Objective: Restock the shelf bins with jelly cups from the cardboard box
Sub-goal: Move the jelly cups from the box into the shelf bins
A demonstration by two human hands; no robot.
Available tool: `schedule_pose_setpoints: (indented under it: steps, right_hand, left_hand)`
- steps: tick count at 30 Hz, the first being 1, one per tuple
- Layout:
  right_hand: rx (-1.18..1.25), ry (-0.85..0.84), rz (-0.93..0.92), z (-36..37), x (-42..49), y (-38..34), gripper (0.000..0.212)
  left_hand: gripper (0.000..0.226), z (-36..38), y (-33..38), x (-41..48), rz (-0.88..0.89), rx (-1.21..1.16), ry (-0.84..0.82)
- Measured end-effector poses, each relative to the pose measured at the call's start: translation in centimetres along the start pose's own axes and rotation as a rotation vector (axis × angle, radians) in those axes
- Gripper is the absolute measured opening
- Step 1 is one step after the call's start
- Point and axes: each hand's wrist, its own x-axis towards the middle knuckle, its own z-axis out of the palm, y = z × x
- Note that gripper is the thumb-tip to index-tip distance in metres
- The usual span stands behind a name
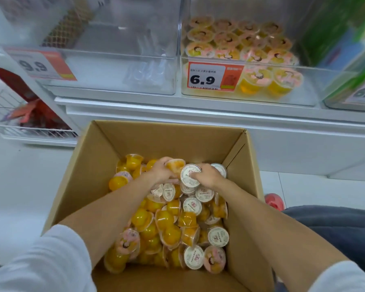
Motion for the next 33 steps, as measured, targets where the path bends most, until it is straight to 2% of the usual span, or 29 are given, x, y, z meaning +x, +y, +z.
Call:
schedule_pose_setpoints:
  steps: [2,5,6,9,10,14,19,24,27,30,33]
  right_hand:
    - [0.206,-0.022,-0.015,-1.0,-1.5,-2.2,0.026]
    - [0.381,-0.044,-0.049,-3.0,-4.1,-5.8,0.022]
    - [0.412,-0.03,-0.056,-3.7,-5.1,-7.0,0.022]
    - [0.474,0.055,-0.121,-5.3,-7.6,-10.9,0.028]
    - [0.48,0.082,-0.157,-5.7,-8.4,-12.2,0.028]
    - [0.631,0.167,-0.282,-7.1,-11.6,-17.7,0.021]
    - [0.761,0.195,-0.429,-9.5,-12.8,-24.4,0.029]
    - [0.839,0.258,-0.468,-11.4,-9.3,-31.7,0.025]
    - [0.833,0.304,-0.375,-11.9,-4.4,-35.3,0.032]
    - [0.758,0.324,-0.273,-12.0,1.7,-38.1,0.041]
    - [0.828,0.28,-0.165,-11.5,7.3,-40.5,0.023]
  left_hand:
    - [0.047,-1.3,2.2,-2.1,-0.027,-0.131,-0.023]
    - [0.029,-3.1,5.4,-5.4,-0.005,-0.298,-0.084]
    - [0.029,-3.5,6.4,-6.6,0.012,-0.314,-0.078]
    - [0.025,-4.8,9.5,-10.4,0.163,-0.241,0.071]
    - [0.026,-5.2,10.4,-11.8,0.225,-0.216,0.119]
    - [0.056,-7.8,14.4,-17.2,0.417,-0.251,0.206]
    - [0.059,-10.9,20.2,-20.8,0.613,-0.278,0.248]
    - [0.061,-15.1,25.8,-17.4,0.674,-0.389,0.313]
    - [0.066,-18.0,28.2,-13.0,0.648,-0.325,0.382]
    - [0.055,-21.2,29.7,-7.2,0.566,-0.231,0.431]
    - [0.055,-23.8,31.0,-1.7,0.553,-0.098,0.421]
